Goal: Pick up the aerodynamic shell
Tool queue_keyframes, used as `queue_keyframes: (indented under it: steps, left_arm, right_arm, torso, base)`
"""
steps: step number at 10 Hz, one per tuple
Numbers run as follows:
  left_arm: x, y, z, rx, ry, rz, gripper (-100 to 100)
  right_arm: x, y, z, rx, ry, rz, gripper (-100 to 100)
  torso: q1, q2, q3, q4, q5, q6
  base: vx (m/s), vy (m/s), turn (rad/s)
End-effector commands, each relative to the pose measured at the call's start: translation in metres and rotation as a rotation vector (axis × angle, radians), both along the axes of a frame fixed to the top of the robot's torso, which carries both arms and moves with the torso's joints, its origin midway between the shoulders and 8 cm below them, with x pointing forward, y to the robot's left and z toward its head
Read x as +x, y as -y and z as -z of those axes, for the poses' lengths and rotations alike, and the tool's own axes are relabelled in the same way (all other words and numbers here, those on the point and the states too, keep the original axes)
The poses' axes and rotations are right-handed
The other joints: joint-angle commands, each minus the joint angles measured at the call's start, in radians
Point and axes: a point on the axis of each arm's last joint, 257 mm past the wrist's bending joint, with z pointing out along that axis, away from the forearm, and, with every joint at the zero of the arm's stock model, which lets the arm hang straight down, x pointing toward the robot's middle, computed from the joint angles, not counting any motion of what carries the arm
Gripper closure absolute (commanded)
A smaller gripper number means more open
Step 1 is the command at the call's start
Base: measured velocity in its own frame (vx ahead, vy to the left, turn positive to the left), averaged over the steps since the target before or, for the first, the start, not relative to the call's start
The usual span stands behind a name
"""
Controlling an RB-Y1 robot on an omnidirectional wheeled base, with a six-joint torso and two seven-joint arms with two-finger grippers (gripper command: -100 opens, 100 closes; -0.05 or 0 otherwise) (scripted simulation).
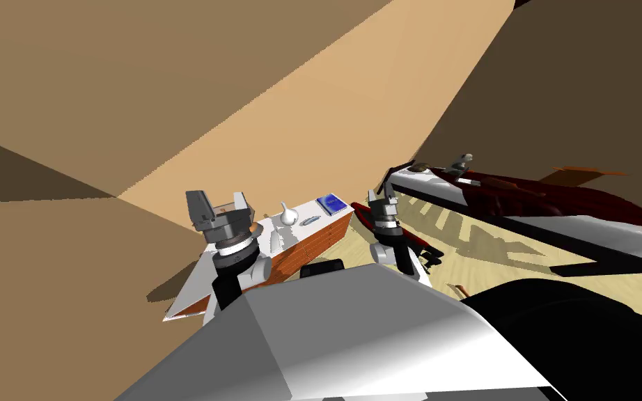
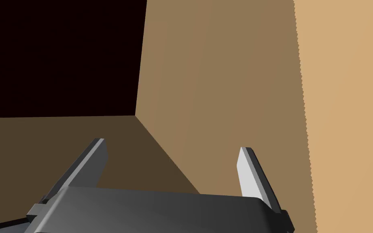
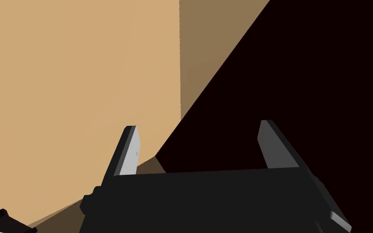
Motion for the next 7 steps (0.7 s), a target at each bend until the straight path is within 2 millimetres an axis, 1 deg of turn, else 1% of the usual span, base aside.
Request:
queue_keyframes:
  steps: [1,4,6,7]
  left_arm:
    - [0.000,0.000,0.000,0.000,0.000,0.000,0]
    - [0.000,0.000,0.000,0.000,0.000,0.000,0]
    - [0.000,0.000,0.000,0.000,0.000,0.000,0]
    - [0.000,0.000,0.000,0.000,0.000,0.000,0]
  right_arm:
    - [0.001,-0.006,0.002,-0.044,-0.016,-0.007,-100]
    - [0.004,-0.014,0.010,-0.136,-0.060,-0.009,-100]
    - [0.008,-0.020,0.021,-0.222,-0.105,-0.005,-100]
    - [0.009,-0.023,0.028,-0.272,-0.132,-0.001,-100]
  torso:
    - [0.000,0.000,0.000,0.000,0.000,0.000]
    - [-0.006,0.000,0.000,0.000,-0.001,0.000]
    - [-0.006,0.000,0.000,0.000,-0.001,0.000]
    - [-0.006,0.000,0.000,0.000,-0.001,0.000]
  base:
    - [-0.006,-0.026,0.171]
    - [-0.007,-0.079,0.193]
    - [-0.009,-0.082,0.255]
    - [-0.010,-0.085,0.394]
